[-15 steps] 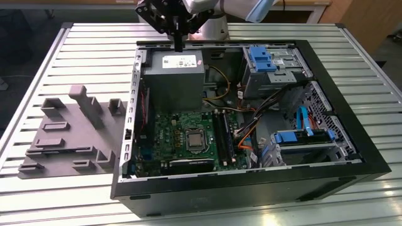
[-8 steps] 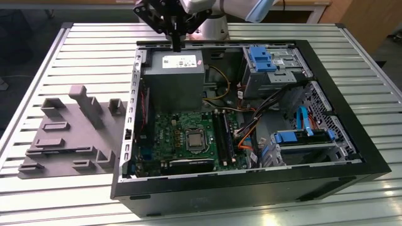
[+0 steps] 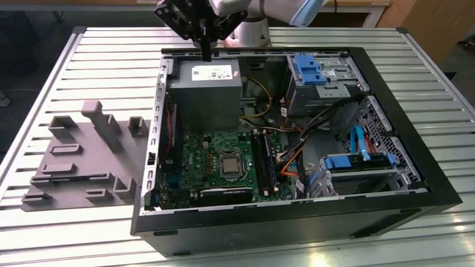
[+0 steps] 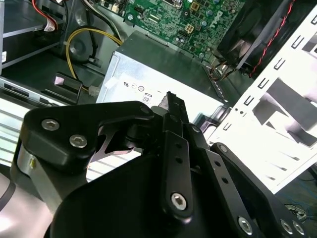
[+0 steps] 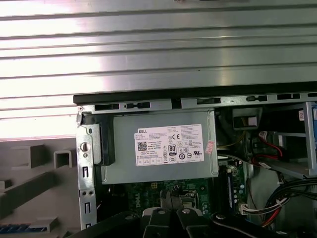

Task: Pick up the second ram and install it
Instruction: 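Reach for the second ram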

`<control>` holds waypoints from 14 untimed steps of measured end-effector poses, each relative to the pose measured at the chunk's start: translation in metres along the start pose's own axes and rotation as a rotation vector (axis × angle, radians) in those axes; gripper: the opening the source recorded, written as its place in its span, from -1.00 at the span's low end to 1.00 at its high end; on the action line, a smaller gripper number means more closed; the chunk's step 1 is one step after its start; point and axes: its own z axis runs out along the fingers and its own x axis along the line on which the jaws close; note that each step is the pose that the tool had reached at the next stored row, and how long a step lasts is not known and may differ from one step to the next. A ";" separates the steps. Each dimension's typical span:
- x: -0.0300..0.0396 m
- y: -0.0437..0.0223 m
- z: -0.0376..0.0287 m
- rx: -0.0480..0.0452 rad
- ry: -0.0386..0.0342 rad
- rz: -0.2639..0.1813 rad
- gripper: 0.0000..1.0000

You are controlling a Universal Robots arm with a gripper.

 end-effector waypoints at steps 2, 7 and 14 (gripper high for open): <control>0.0014 -0.0002 0.0000 -0.0001 -0.0002 0.000 -0.79; 0.0044 -0.0003 -0.0001 -0.0001 -0.0004 0.000 -0.79; 0.0080 -0.0006 -0.0002 -0.0001 -0.0004 0.000 -0.79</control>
